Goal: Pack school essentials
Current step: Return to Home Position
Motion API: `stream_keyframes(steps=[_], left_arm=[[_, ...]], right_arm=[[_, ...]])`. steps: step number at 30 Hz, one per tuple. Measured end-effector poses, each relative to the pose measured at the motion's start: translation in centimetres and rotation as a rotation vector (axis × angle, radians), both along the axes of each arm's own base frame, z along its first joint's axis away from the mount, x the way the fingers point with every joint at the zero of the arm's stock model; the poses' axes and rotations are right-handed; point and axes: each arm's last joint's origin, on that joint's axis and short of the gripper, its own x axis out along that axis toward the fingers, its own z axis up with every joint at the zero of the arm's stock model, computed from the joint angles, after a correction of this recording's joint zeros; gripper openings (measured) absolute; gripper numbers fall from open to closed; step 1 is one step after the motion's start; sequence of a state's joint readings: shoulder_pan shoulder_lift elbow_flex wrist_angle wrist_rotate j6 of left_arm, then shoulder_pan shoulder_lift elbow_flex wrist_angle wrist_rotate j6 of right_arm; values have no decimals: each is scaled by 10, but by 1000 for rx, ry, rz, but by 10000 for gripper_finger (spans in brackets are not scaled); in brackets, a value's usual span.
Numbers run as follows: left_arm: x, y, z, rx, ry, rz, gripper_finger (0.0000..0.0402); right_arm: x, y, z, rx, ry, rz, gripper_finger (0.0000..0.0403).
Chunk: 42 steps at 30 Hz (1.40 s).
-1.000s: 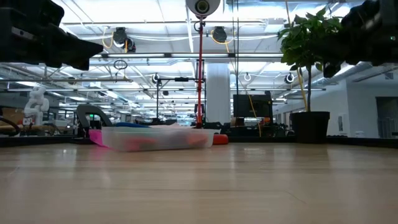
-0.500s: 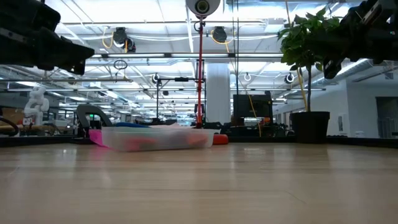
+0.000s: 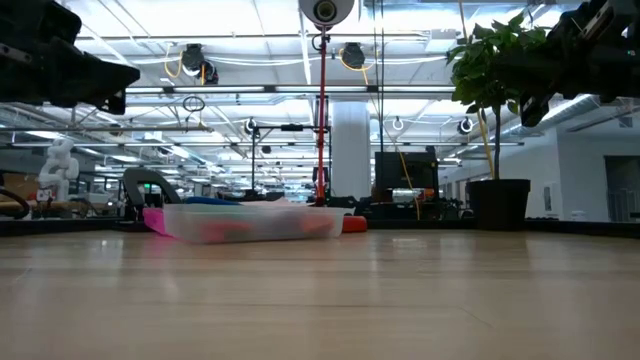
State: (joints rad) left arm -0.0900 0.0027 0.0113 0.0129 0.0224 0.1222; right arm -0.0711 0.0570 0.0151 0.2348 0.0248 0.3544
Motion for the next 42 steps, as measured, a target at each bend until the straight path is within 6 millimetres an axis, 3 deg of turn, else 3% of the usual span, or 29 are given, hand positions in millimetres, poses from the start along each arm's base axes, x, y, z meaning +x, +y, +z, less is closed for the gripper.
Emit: stream_keyframes(steps=[11,20,27,34,38,42], left_arm=[[0,1,0,-21,7,24,2],[0,1,0,-23,7,27,34],[0,1,0,-23,7,28,35],[0,1,0,-23,7,28,35],[0,1,0,-23,7,28,35],[0,1,0,-23,7,28,35]], right_arm=[[0,0,0,0,1,0,0],[0,0,0,0,0,0,0],[0,0,0,0,1,-6,0],[0,2,-2,-150,29,3,0],[0,9,-1,-354,11,125,0],[0,14,-1,-402,-5,193,0]])
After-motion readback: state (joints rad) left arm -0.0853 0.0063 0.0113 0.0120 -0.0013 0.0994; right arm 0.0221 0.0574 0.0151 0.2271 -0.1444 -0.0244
